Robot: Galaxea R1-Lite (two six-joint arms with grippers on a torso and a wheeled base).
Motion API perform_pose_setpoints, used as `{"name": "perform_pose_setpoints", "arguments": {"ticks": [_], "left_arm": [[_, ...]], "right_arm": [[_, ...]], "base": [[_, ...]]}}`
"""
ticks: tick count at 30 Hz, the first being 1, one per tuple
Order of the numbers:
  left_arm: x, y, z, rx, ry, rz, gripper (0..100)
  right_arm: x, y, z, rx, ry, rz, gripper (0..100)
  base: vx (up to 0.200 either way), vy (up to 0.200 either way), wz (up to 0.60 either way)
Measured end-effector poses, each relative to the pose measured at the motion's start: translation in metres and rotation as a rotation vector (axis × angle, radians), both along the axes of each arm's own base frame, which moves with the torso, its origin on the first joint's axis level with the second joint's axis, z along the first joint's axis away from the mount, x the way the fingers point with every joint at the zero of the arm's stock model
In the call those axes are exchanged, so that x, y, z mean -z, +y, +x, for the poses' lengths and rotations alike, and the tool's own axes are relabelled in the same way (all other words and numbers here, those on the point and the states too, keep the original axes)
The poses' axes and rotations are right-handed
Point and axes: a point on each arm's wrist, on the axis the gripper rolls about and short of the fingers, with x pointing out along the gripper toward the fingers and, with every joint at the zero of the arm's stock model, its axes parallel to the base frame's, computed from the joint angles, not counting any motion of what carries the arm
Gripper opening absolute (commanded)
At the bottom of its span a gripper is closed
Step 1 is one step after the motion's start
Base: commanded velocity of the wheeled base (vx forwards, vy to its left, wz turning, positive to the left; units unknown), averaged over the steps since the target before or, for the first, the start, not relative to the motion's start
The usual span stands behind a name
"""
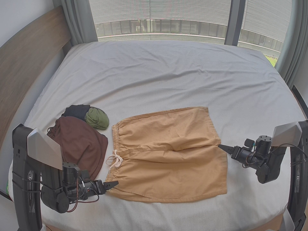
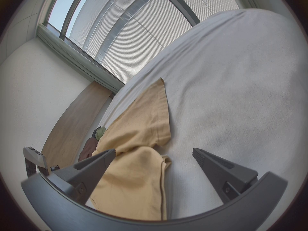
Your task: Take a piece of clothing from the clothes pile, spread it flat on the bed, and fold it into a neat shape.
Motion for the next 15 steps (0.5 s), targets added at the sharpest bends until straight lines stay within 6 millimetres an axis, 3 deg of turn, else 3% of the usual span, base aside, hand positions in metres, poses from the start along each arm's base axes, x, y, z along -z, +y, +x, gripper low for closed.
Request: {"name": "perform_pose_setpoints", "arguments": {"ticks": [7, 15], "left_arm": [[-0.001, 0.003, -0.003, -0.025, 0.013, 0.005, 100], [-0.001, -0.001, -0.007, -0.014, 0.025, 0.002, 100]], "right_arm": [[-0.024, -0.002, -0.004, 0.007, -0.048, -0.007, 100], [-0.031, -0.002, -0.005, 0.007, -0.068, -0.009, 100]], "base": [[0.0, 0.0, 0.0], [0.0, 0.0, 0.0]]}}
